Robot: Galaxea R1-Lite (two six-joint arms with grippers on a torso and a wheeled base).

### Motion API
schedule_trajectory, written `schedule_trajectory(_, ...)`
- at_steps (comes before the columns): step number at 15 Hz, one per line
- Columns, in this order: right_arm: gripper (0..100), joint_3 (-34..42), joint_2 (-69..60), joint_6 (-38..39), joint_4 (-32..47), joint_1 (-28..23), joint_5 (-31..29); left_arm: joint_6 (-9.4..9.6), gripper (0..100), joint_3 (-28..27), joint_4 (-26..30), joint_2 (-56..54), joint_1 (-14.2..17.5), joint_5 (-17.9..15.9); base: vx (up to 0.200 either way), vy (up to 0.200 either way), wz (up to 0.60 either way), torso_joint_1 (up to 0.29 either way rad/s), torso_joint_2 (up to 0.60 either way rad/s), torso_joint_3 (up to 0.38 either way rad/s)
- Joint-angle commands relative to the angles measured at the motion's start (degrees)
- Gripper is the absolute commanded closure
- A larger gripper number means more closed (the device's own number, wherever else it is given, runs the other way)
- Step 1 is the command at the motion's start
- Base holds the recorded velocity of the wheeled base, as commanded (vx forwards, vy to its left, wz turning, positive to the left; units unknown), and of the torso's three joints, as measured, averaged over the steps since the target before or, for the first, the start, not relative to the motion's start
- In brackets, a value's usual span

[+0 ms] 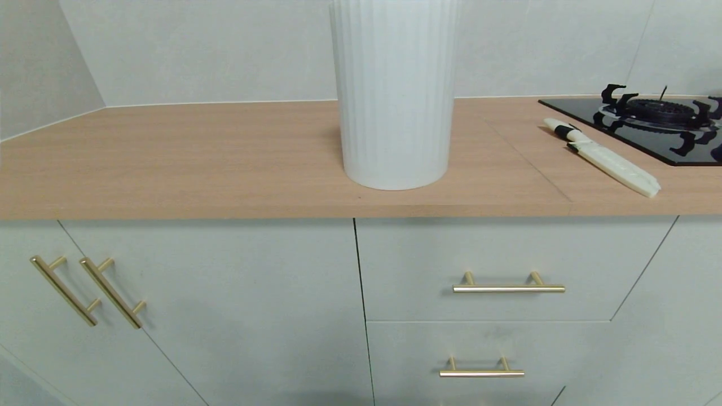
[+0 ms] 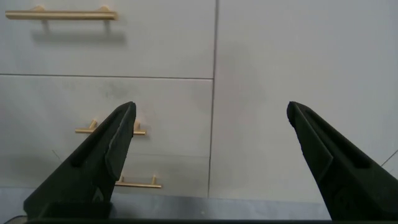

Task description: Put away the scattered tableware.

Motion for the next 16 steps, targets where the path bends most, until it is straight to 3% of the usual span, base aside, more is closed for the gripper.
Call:
schedule_trajectory(1,0,0.0,0.07,-0.03,0.0,0.02,0.01,-0.08,0,0.0,-0.01,0.02,0.04,0.04,0.0,0.0,0.0,0.0,0.0,0.0)
schedule_trajectory(16,0,0.0,0.07,-0.21,0.0,0.02,0.01,-0.08,0,0.0,-0.01,0.02,0.04,0.04,0.0,0.0,0.0,0.001,-0.01,-0.003)
